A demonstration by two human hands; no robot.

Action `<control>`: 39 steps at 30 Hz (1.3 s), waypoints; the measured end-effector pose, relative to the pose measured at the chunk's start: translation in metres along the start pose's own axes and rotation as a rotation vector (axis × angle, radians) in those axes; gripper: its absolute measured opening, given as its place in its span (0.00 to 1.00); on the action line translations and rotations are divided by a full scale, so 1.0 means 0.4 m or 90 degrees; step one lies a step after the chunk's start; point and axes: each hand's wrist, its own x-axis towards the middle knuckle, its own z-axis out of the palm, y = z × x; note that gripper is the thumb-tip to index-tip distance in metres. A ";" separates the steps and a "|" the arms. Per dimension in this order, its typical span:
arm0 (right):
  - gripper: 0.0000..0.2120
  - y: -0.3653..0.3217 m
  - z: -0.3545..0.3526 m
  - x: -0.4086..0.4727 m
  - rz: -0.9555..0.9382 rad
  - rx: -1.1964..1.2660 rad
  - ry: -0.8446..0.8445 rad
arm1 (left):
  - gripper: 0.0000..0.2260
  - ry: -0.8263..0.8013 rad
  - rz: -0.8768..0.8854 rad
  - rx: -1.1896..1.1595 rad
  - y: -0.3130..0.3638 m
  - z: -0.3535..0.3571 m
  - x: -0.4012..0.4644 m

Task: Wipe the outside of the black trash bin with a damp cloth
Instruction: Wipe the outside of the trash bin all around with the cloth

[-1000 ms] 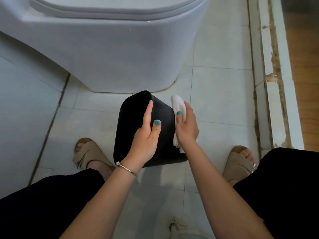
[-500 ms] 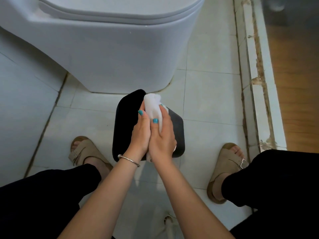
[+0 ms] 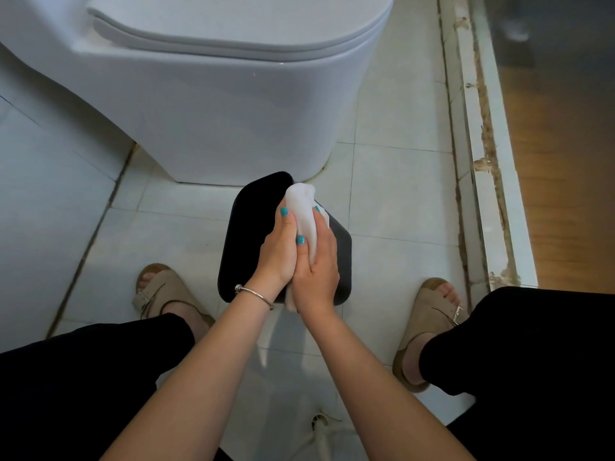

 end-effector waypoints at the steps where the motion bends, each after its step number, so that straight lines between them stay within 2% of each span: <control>1: 0.23 0.009 0.003 0.001 -0.014 -0.011 -0.004 | 0.34 0.004 0.010 0.012 0.001 -0.005 0.002; 3: 0.23 0.027 0.011 0.005 -0.033 -0.034 -0.011 | 0.27 0.006 0.042 0.025 0.000 -0.016 0.003; 6: 0.23 0.054 0.022 0.013 -0.048 -0.052 -0.002 | 0.25 -0.007 0.095 0.025 -0.007 -0.035 0.012; 10: 0.23 0.092 0.024 0.026 -0.047 -0.066 0.014 | 0.19 -0.004 0.096 0.045 -0.015 -0.052 0.022; 14: 0.26 0.132 0.019 0.049 -0.013 -0.078 0.032 | 0.19 -0.004 0.100 0.065 -0.017 -0.055 0.022; 24: 0.22 0.185 0.026 0.081 0.009 -0.127 0.014 | 0.19 -0.004 0.099 0.060 -0.031 -0.097 0.025; 29: 0.21 0.225 -0.004 0.112 0.079 -0.107 0.041 | 0.20 -0.024 0.108 0.059 -0.028 -0.079 0.023; 35: 0.22 0.268 -0.026 0.146 0.091 -0.150 0.012 | 0.22 -0.036 0.122 0.064 -0.030 -0.086 0.023; 39: 0.21 0.281 -0.042 0.182 0.161 -0.129 0.019 | 0.22 -0.042 0.119 0.056 -0.028 -0.077 0.023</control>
